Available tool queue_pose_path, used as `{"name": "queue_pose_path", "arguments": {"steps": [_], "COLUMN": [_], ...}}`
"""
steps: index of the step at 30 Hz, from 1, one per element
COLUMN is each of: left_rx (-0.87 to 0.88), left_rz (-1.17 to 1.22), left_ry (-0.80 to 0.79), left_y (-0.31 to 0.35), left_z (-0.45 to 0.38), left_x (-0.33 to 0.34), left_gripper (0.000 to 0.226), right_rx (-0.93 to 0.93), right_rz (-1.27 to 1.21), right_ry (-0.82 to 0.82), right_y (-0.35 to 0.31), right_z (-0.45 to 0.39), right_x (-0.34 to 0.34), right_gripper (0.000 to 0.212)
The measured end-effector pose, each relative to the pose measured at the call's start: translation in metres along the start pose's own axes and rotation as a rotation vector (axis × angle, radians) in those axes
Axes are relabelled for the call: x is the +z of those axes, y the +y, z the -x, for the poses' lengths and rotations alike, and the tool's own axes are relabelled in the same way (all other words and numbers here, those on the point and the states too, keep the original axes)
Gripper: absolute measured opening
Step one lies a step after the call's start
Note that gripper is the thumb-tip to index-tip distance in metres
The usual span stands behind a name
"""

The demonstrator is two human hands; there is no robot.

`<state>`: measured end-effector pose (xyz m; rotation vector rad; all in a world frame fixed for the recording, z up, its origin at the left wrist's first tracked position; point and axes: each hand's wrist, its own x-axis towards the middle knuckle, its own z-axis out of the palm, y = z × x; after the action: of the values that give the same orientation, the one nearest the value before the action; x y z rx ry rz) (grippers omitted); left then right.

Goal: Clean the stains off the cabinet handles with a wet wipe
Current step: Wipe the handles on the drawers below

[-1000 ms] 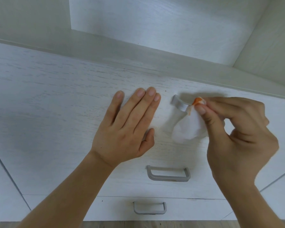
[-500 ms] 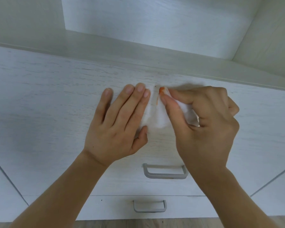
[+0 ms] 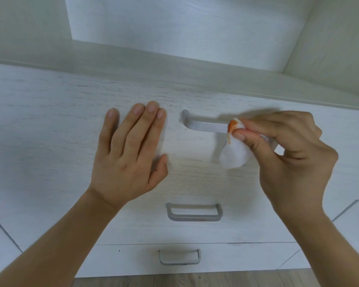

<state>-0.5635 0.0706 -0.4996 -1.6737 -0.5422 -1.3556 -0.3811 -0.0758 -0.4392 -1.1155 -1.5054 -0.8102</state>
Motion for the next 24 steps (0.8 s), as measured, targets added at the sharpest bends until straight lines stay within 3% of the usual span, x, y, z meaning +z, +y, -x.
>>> {"name": "queue_pose_path", "arguments": {"steps": [7,14,19,24], "left_rx": [0.011,0.021,-0.045,0.001], "left_rz": [-0.021,-0.063,0.044,0.135], "left_ry": [-0.027,-0.041,-0.147,-0.283], "left_y": [0.000,0.001,0.012,0.027], "left_z": [0.000,0.001,0.007,0.046], "left_x": [-0.001,0.002,-0.009,-0.036], "left_gripper": [0.067,0.066,0.069,0.070], "right_rx": [0.007,0.147,0.224,0.235], "right_rz": [-0.041,-0.018,0.054,0.052], "right_ry": [0.012,0.037,0.019,-0.027], "right_y": [0.013,0.022,0.019,0.007], "right_z": [0.006,0.025,0.044,0.069], "right_x": [-0.008,-0.028,-0.040,-0.042], "right_gripper": [0.015,0.012,0.007,0.006]}}
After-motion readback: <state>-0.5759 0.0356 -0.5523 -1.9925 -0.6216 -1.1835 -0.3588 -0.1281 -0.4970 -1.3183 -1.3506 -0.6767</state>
